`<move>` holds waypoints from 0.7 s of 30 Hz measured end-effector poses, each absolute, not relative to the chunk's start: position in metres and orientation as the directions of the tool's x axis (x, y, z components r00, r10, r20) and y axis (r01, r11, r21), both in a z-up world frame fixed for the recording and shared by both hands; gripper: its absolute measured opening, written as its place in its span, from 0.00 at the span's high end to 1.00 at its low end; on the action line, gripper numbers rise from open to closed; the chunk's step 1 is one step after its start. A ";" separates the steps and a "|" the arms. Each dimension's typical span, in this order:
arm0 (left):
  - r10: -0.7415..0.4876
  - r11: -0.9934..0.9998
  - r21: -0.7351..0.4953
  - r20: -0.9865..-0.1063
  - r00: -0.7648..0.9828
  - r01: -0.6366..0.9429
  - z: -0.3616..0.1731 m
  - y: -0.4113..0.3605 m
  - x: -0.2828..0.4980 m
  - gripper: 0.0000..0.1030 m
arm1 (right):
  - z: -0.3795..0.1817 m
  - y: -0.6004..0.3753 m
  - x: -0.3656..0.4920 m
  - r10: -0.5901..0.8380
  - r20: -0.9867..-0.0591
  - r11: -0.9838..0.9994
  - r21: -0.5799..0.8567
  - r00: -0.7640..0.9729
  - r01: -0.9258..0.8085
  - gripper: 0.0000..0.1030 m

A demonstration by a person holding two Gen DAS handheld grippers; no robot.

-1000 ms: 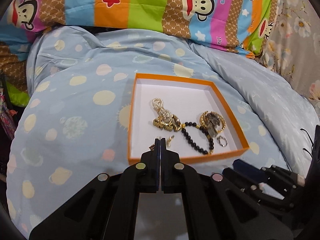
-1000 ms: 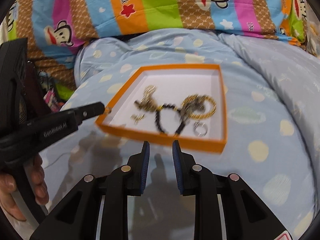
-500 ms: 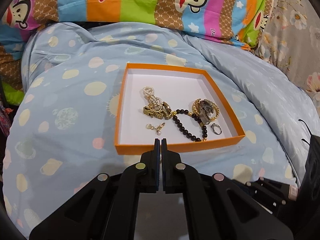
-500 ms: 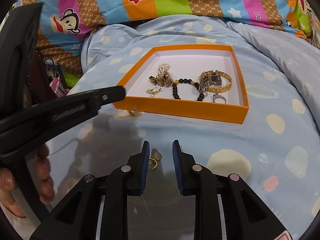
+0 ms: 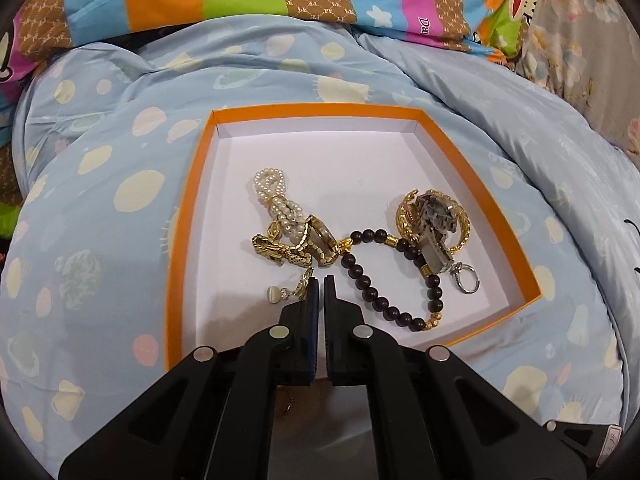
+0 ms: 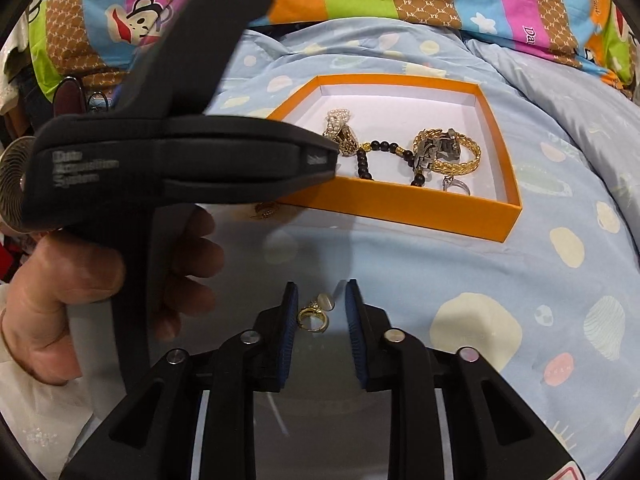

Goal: Organize jewelry

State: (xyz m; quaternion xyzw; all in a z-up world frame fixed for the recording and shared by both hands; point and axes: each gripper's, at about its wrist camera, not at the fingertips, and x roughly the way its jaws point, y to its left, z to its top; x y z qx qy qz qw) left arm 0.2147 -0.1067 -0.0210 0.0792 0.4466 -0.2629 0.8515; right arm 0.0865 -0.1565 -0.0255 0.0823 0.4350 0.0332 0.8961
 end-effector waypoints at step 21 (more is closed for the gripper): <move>-0.428 0.855 -0.168 -0.764 0.484 0.490 0.002 -0.023 0.106 1.00 | -0.002 -0.179 0.039 0.106 -0.737 0.973 0.215 0.667 0.083 0.87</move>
